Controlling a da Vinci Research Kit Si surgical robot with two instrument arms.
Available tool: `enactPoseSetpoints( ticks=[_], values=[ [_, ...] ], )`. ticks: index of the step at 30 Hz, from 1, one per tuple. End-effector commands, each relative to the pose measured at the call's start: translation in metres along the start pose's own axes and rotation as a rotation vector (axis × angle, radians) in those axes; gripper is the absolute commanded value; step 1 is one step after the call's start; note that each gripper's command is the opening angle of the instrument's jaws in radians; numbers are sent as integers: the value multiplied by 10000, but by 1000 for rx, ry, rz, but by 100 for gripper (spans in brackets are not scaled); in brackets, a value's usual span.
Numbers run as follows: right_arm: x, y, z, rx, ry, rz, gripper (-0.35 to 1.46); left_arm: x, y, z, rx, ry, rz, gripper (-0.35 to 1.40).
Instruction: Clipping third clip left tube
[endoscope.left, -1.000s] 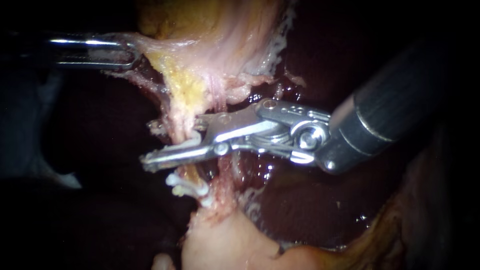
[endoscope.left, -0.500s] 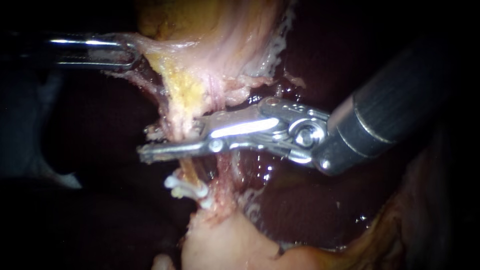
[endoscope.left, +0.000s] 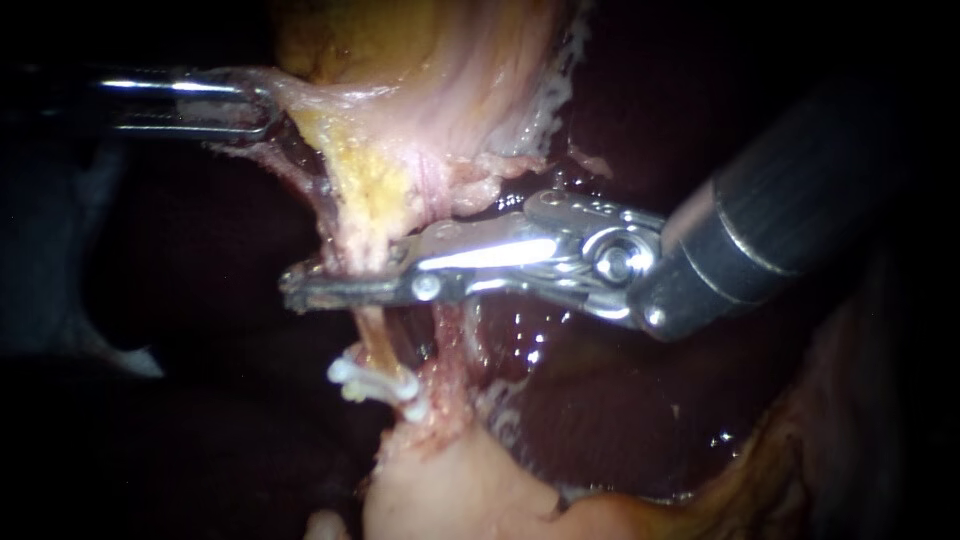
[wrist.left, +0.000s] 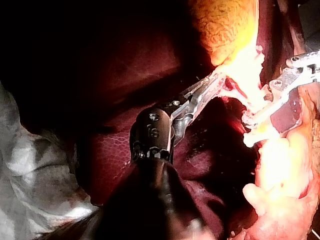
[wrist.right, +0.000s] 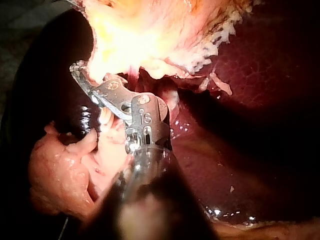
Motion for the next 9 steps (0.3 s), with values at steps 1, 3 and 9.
enactPoseSetpoints(
  ticks=[1, 3, 9],
  values=[
    [-1, 1, -1, -1, 0, -1, -35, 0, 0, 0, 0, 0, 0, -35],
    [-2, 2, -1, -1, -1, -2, -35, 0, 0, 0, 1, 0, 0, -35],
    [-3, 6, -4, -1, -1, -3, -35, 0, 0, 1, 1, 0, 0, -35]
  ],
)
